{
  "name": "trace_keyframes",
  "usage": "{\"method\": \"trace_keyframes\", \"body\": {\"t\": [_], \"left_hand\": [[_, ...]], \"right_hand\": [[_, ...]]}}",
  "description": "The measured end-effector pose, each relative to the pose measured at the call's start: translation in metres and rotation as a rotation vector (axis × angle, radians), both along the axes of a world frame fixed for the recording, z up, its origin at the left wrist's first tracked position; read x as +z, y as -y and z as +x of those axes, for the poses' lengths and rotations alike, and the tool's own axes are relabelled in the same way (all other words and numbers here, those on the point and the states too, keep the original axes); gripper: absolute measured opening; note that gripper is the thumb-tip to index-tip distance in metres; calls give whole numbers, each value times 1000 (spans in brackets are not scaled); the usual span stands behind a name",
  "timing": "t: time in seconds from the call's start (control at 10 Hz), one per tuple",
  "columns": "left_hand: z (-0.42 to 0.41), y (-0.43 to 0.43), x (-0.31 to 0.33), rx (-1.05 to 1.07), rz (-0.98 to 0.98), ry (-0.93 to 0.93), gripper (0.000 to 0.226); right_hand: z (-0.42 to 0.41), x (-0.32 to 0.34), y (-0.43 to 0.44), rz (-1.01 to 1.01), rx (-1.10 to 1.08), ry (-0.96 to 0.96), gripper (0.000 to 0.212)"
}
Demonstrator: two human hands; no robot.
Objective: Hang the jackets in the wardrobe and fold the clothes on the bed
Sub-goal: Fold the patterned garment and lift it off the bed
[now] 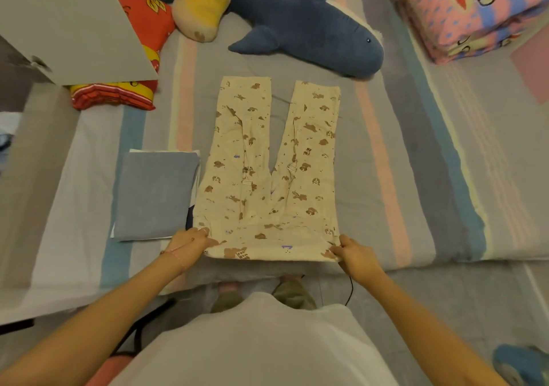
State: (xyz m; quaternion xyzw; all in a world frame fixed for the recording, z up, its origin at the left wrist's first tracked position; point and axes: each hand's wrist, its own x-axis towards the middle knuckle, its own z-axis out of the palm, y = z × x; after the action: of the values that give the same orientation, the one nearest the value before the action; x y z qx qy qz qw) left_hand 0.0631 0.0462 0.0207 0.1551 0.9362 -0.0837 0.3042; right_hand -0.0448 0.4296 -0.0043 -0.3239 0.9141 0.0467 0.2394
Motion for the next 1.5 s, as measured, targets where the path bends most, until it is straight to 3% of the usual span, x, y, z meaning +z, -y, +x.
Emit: {"method": "trace_keyframes", "body": {"t": [0.1, 0.2, 0.3, 0.5, 0.7, 0.8, 1.0, 1.1, 1.2, 1.3, 1.5], "left_hand": [[-7, -5, -2, 10, 58, 77, 36], [-14, -4, 3, 152, 143, -24, 37], [-27, -6, 21, 186, 316, -167, 33], [-78, -21, 66, 279, 491, -408, 27], [-118, -56, 128, 152, 778, -527, 17], [-125, -80, 159, 271, 884, -613, 23], [-136, -77, 190, 190, 1070, -601, 19], [-135, -74, 205, 238, 1146, -586, 28], [-129, -73, 214, 250, 1214, -624, 24], [-125, -77, 222, 294, 1243, -764, 26], [-120, -82, 259, 121, 1176, -903, 8]], "right_hand": [[0, -7, 0, 118, -33, 60, 33], [-2, -2, 2, 51, -64, 5, 29], [-15, 4, 4, -12, -43, -126, 38], [-53, 58, 35, -373, 142, -337, 32], [-81, 126, 91, -699, 279, -410, 27], [-83, 161, 115, -791, 273, -386, 25], [-85, 217, 126, -1140, -90, 95, 27], [-81, 230, 127, -1248, -140, 222, 27], [-79, 237, 129, -1349, -118, 330, 22], [-75, 242, 131, -1448, -92, 434, 31], [-77, 256, 133, -1434, -70, 567, 28]]}}
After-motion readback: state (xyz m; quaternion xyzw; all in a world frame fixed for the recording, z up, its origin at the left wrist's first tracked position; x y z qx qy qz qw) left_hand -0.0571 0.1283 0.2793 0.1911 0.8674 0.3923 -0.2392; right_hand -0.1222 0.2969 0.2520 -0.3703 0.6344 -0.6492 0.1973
